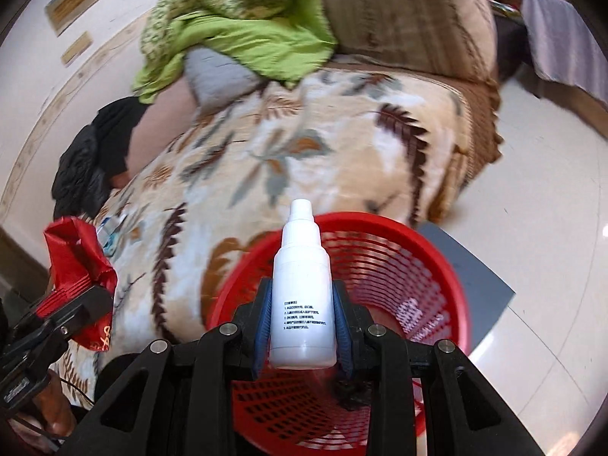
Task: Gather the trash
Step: 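Carry the wrapper and white bottle over the red basket with both tools, then open both tools to drop the wrapper and bottle into the basket, then move both open tools back over the remaining trash on the bed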
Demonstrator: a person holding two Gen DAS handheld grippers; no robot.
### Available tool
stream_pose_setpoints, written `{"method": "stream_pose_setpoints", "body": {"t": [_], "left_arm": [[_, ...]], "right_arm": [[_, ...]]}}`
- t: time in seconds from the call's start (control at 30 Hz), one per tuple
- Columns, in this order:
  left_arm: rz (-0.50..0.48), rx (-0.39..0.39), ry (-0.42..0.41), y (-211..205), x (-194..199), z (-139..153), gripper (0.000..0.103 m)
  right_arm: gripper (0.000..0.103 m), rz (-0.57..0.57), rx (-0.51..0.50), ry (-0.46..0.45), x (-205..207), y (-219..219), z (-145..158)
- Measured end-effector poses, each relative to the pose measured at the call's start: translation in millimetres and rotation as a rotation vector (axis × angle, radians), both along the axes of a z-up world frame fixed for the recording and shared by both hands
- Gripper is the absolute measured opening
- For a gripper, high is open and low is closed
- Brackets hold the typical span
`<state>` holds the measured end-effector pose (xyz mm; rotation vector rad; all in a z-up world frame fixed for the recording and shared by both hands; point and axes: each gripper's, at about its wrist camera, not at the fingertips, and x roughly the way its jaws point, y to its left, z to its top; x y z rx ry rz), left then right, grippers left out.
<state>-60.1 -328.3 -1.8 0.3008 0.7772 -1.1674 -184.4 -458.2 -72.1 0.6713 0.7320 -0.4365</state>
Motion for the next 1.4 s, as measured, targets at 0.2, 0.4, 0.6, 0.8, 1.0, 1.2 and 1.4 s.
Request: {"method": "stream_pose_setpoints", "body": {"t": [0.2,0.4,0.6,0.8,1.0,1.2,1.4], "left_arm": [[0.001,0.029,0.042,-15.9,-3.1,-9.9,0.059],[0.112,0.008,0.027,23.8,17.2,-5.0,0.066],[0.289,0.012,-0.012,93.0,49.0,-0.7,0.066],[0.493,0.006,0.004,181.8,82.1,-3.0,0.067],[0.733,0.017,-0.018,268.0,115.5,-10.8,0.067],[0.959,-0.027,0.001,353.1,146.4,-6.3,0.067],[1.185,-0.096,0.056,440.9,187.9,-4.3,0.067]], "right_arm": [[0.038,-0.045,-0.012,0.025,-10.8,-11.4,-1.0],[0.038,0.009,-0.052,-0.031,6.8,2.6,20.1],[0.039,0.205,-0.067,-0.082,66.8,61.0,38.4],[0.038,0.422,-0.139,-0.089,130.7,138.6,46.1],[0.039,0.588,-0.144,-0.087,195.4,211.2,44.0],[0.038,0.67,-0.166,-0.123,234.7,259.6,35.4],[0.039,0.716,-0.196,-0.149,234.3,274.1,35.1]]}}
